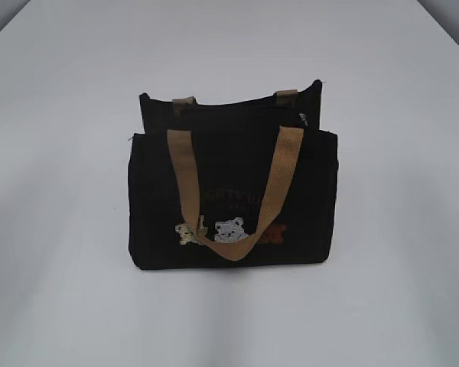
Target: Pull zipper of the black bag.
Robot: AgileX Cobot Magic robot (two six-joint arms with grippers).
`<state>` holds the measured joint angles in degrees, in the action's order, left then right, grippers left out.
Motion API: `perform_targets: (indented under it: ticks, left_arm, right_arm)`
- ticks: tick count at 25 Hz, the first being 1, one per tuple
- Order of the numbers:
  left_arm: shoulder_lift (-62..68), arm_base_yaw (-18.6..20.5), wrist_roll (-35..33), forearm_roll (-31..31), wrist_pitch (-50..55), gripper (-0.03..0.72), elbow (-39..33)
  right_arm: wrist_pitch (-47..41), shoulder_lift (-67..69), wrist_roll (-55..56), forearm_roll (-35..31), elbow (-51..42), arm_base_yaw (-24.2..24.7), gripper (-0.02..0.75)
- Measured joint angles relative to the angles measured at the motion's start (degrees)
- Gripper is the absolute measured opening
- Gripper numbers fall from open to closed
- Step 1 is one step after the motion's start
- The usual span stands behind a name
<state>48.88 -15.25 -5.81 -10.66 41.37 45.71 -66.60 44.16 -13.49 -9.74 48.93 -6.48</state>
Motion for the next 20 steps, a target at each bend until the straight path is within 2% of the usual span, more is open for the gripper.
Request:
perform_targets:
  ticks: [6,9,15,20]
  left_arm:
    - [-16.5,0.0,4.6,7.5,13.2,0.246,-0.5]
    - [-23.4,0.0,4.8,8.2,16.8,0.246,-3.3]
    - [-37.2,0.0,4.7,8.4,19.4,0.244,-14.0]
    - [-46.4,0.0,4.3,8.5,19.6,0.244,-15.4]
  right_arm:
    - [2.3,-13.6,0.1,0.6,-9.6,0.0,0.526]
    - [2.3,-19.2,0.3,0.9,-14.5,0.0,0.526]
    - [2.6,-26.8,0.4,1.4,-20.9,0.0,0.524]
    - [3.2,-30.6,0.4,1.4,-20.9,0.0,0.523]
